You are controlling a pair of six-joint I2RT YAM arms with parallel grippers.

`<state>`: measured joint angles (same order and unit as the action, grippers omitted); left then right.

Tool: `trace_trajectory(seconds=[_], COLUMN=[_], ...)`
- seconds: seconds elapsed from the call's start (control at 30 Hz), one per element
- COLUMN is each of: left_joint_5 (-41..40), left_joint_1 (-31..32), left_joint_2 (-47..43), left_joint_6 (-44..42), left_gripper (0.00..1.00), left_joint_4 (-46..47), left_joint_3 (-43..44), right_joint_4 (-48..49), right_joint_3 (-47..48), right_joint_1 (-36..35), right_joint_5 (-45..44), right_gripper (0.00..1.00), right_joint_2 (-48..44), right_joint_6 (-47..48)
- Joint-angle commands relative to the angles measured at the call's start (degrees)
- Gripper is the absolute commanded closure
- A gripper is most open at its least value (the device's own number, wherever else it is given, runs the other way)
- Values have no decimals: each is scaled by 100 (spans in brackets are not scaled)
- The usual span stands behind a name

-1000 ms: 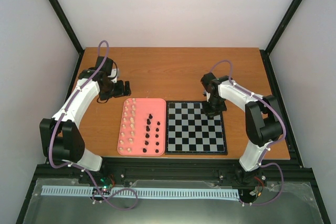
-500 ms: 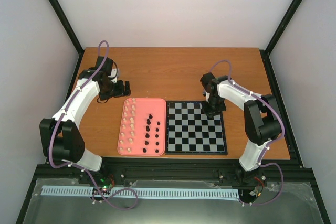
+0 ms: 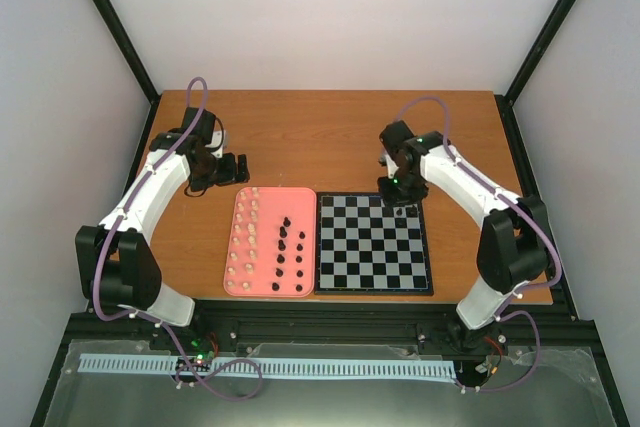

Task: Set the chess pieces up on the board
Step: Place the chess piece on the chessboard, then pick up the chess piece from the storage box.

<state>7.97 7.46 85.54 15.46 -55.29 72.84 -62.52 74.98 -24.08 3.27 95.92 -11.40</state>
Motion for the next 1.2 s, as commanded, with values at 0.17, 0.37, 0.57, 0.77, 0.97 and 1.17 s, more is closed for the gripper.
trace_trajectory(seconds=[0.17,0.37,0.57,0.77,0.97,1.17], left_joint_5=[5,-26,-23,-4,15,21], left_joint_1=[18,18,21,17,12,18], left_joint_2=[11,2,-19,-48,-78,-83], left_joint_6=[61,54,53,55,62,63], left_gripper=[0,0,0,0,0,0], left_joint_4=[72,44,35,59,95,87], left_joint_3=[42,79,82,47,-6,-6], right_joint_4=[-40,195,-51,-53,-73,-36], right_joint_3=[1452,2465,3297,3089,2927,2886], right_joint_1=[-1272,-2035,-2448,-2592,-2602,-2619], right_joint_5=[748,1178,1304,1317,1247,1287], right_gripper=[63,63,64,65,66,68], right_joint_2=[758,2108,2901,3029,3095,3196], right_joint_6=[-189,-113,101,77,3,10])
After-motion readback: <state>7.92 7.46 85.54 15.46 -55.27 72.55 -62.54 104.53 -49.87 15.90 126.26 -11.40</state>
